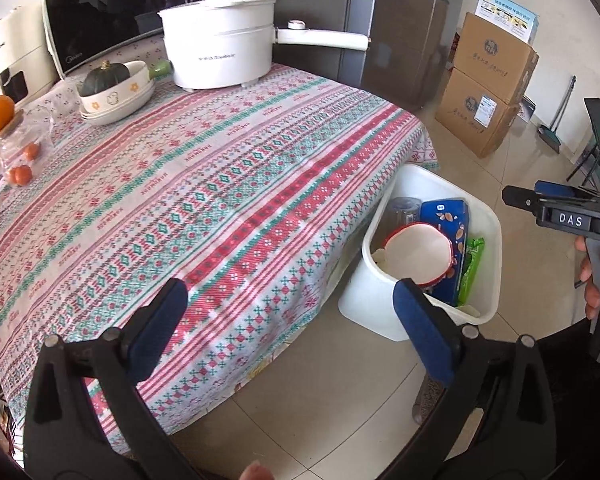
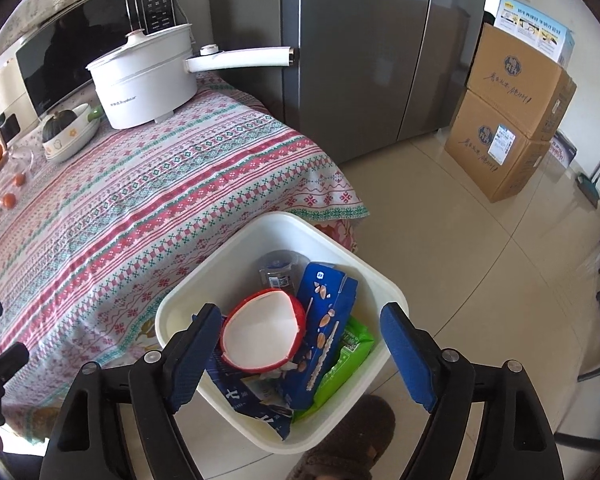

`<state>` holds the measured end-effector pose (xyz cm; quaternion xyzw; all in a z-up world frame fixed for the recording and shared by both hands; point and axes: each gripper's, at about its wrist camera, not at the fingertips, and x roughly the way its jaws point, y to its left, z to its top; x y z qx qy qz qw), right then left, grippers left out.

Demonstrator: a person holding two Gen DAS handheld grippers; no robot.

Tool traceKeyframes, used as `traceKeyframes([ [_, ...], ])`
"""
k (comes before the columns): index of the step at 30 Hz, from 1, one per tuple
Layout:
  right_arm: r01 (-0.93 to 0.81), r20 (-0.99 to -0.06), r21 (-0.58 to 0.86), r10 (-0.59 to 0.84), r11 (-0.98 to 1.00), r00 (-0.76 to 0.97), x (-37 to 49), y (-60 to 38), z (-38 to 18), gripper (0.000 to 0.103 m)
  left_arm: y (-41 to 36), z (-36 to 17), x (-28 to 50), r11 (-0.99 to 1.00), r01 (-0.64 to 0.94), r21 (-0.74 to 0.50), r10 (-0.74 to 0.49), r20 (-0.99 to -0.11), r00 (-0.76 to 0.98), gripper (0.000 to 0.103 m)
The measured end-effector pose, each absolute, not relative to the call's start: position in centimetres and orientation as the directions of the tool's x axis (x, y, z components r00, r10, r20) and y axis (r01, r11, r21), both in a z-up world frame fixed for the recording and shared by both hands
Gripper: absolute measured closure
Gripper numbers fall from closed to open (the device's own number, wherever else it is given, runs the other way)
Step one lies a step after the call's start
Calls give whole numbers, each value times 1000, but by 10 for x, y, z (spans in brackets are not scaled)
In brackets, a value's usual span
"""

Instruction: Collect trash

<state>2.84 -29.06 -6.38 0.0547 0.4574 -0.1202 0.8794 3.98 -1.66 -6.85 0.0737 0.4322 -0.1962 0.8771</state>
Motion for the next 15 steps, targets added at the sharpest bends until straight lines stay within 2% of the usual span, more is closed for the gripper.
traceKeyframes([
  [1,251,-811,-14,-158,968,564,27,-286,-61,18,-14,-65,36,920,389,-40,-274,-777,567,1],
  [5,224,-743,-73,-203,972,637,13,-260,-42,0,-6,-53,21,944,326,-43,-248,-746,619,1],
  [9,181,-683,-124,-216,976,697,-1,-232,-27,0,0,-45,4,965,264,13,-178,-707,684,1],
  [15,149,-633,-133,-199,980,748,-17,-208,-16,0,16,-41,-8,987,161,15,-105,-697,710,1],
])
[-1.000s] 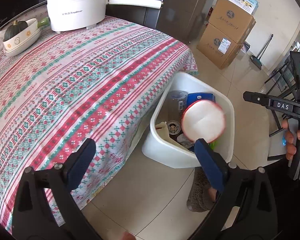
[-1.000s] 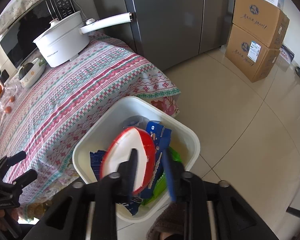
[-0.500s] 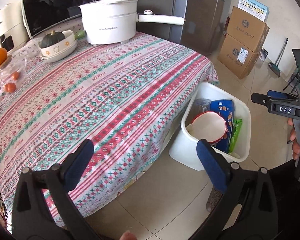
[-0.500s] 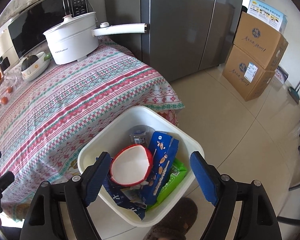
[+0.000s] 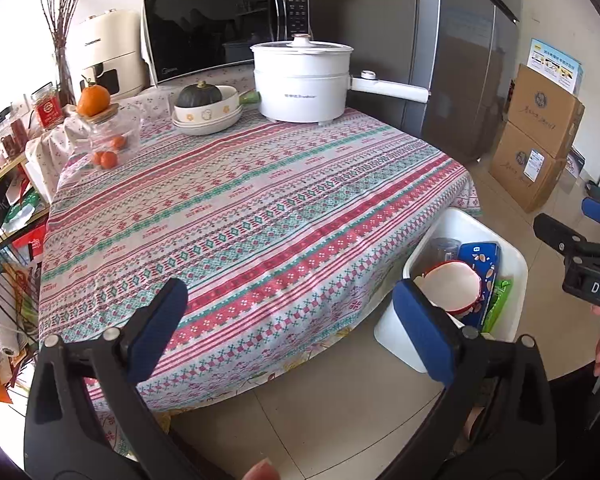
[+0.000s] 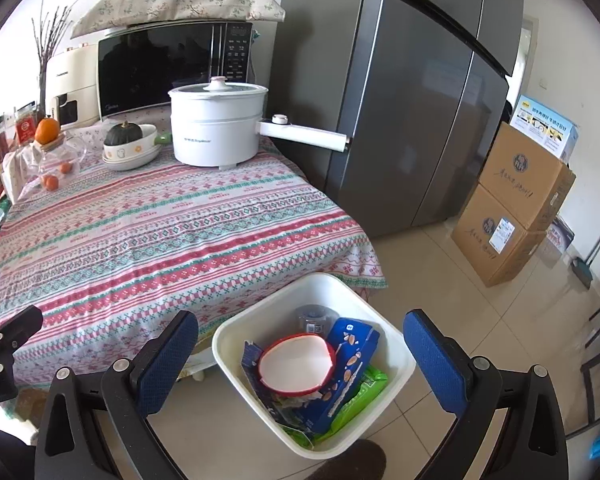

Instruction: Collect trash

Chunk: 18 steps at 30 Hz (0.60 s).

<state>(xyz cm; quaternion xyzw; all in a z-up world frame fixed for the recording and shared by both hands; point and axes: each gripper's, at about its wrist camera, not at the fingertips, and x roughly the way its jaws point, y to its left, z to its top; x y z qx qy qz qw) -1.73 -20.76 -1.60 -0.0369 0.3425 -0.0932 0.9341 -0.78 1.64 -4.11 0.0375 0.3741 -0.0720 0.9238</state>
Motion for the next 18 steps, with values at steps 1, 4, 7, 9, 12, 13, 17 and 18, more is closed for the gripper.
traceKeyframes([
  [1,148,-631,-129,-196,981,751,-19,-206,-15,0,19,-40,-9,989,147,19,-93,-694,714,1],
  [4,151,-615,-109,-186,982,766,-22,-201,-11,0,26,-35,-11,992,124,18,-79,-675,734,1],
  [7,161,-603,-94,-185,982,776,-23,-199,-8,0,31,-31,-10,994,109,2,-80,-666,742,1],
  [9,168,-603,-74,-178,983,777,-22,-199,-8,0,32,-28,-9,995,103,-3,-79,-661,746,1],
  [12,177,-604,-47,-169,983,779,-21,-200,-7,0,31,-26,-9,994,105,-5,-83,-652,754,1],
  [13,179,-606,-43,-168,983,778,-21,-200,-7,0,31,-26,-10,995,103,-3,-80,-647,758,1],
  [17,179,-612,-39,-166,983,773,-20,-199,-8,0,30,-25,-11,995,103,6,-76,-638,766,1],
  [18,179,-614,-42,-166,983,772,-20,-198,-9,0,29,-25,-12,995,104,7,-76,-638,766,1],
])
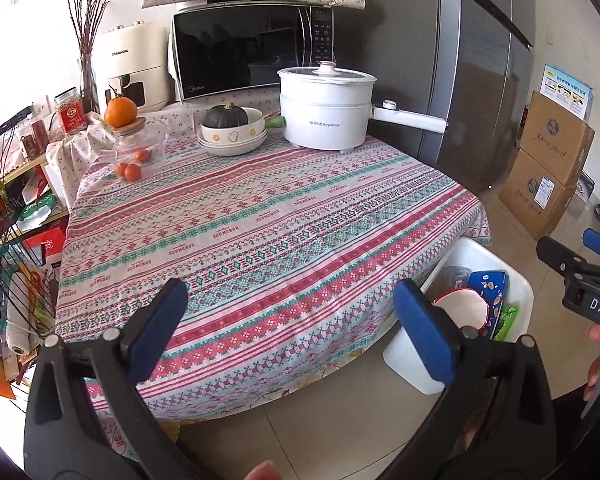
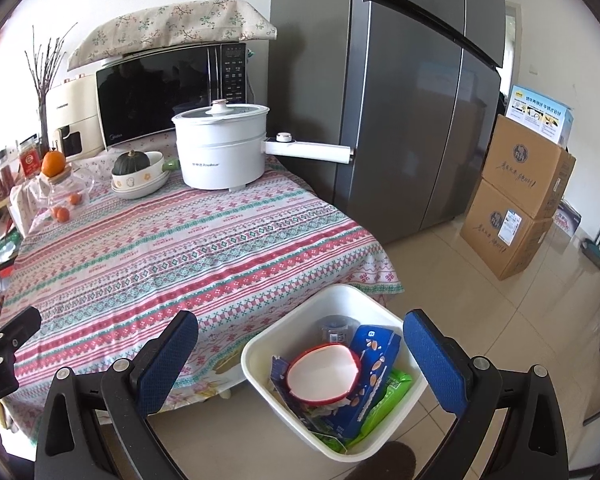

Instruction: Collect trash

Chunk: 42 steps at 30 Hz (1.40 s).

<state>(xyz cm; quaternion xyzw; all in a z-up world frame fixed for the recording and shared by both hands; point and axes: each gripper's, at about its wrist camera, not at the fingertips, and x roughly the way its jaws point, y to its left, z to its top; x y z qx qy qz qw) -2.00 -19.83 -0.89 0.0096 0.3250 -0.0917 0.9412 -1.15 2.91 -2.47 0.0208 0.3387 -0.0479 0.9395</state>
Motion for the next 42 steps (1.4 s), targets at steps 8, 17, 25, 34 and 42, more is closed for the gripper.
traceKeyframes([
  [8,184,-618,-46,-173,982,767,-21,-200,-10,0,27,-24,-13,993,119,8,-87,-636,767,1],
  [17,184,-621,-53,-177,981,764,-21,-200,-11,0,24,-24,-14,992,124,11,-89,-637,766,1],
  [25,185,-621,-54,-178,981,763,-20,-201,-11,0,23,-24,-14,992,122,13,-86,-638,765,1],
  [34,190,-620,-51,-180,981,764,-20,-203,-10,0,26,-24,-12,993,118,10,-84,-644,760,1],
  [42,189,-619,-53,-181,980,764,-20,-203,-11,0,25,-23,-12,992,122,9,-87,-647,758,1],
])
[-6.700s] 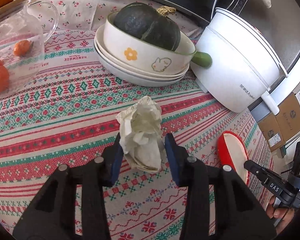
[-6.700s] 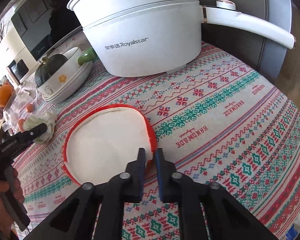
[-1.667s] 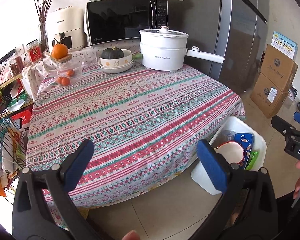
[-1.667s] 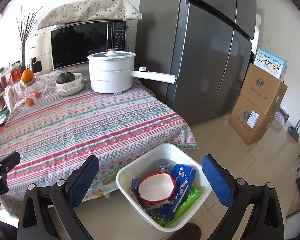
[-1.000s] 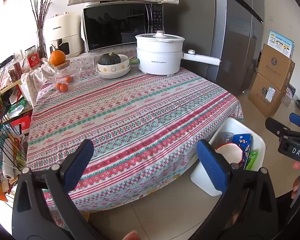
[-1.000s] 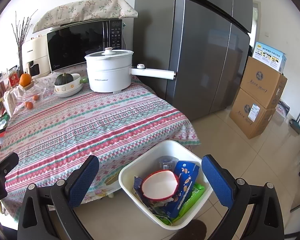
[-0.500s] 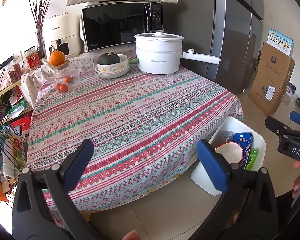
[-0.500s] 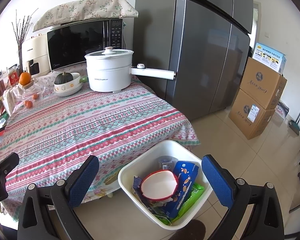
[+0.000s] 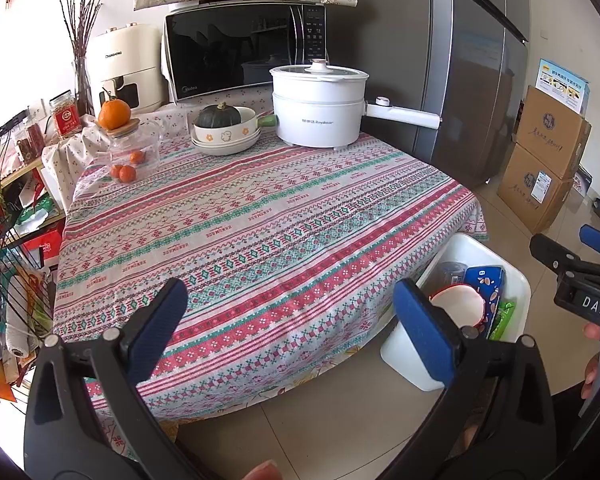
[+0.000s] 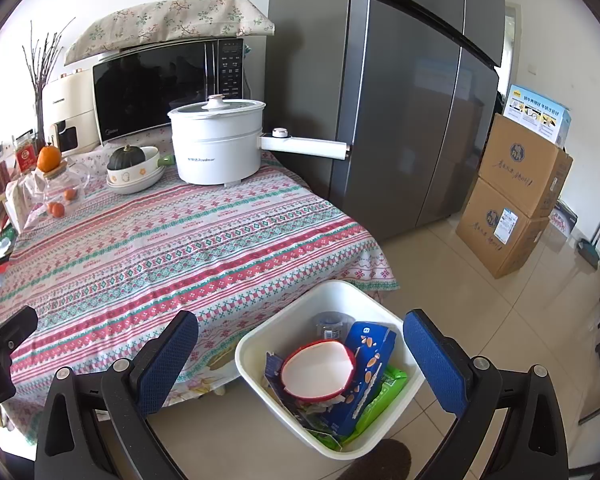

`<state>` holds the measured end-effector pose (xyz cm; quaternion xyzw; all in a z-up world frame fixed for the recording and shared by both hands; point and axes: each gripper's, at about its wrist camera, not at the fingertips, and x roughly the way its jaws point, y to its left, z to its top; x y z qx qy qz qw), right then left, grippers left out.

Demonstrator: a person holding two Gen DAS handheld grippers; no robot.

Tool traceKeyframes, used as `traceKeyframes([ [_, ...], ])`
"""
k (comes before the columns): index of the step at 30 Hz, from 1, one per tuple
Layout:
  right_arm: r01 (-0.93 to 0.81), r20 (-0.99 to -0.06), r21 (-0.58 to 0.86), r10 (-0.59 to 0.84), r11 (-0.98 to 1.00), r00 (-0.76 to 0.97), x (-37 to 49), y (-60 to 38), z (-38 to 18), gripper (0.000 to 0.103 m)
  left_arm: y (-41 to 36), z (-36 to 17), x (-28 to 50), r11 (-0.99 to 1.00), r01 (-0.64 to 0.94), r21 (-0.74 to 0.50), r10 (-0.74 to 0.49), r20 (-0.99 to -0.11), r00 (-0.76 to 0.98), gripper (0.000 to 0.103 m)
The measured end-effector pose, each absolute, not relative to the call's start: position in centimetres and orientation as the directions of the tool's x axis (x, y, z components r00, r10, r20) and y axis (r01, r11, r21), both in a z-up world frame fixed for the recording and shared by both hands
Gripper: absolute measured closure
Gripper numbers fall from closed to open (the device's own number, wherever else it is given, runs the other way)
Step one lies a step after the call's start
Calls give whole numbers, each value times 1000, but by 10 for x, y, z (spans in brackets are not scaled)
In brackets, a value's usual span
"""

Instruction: Collect trash

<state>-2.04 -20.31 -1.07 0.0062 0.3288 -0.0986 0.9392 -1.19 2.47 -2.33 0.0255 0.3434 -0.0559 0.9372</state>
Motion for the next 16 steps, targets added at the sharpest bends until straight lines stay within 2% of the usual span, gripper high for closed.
traceKeyframes([
  [16,194,-615,-40,-177,980,769,-18,-197,-9,0,27,-20,-12,989,146,-29,-129,-655,745,1],
])
